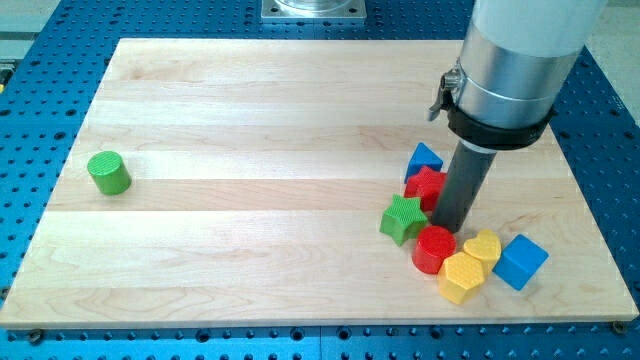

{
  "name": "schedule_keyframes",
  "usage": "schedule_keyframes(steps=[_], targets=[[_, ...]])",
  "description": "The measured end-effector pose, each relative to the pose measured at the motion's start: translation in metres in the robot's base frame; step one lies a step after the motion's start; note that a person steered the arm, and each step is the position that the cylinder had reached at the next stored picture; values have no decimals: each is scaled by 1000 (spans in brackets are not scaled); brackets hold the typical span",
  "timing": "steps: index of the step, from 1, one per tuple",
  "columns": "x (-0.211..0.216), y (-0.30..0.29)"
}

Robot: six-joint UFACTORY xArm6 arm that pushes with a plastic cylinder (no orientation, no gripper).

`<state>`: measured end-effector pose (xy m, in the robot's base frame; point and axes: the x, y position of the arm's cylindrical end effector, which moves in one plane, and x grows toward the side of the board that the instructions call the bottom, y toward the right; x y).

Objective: Slide the green star towards the green circle

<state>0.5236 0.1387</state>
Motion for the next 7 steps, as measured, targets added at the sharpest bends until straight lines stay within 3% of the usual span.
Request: schedule_keyframes(steps=[2, 6, 7], targets=[[3, -129], [3, -138], [5, -119]])
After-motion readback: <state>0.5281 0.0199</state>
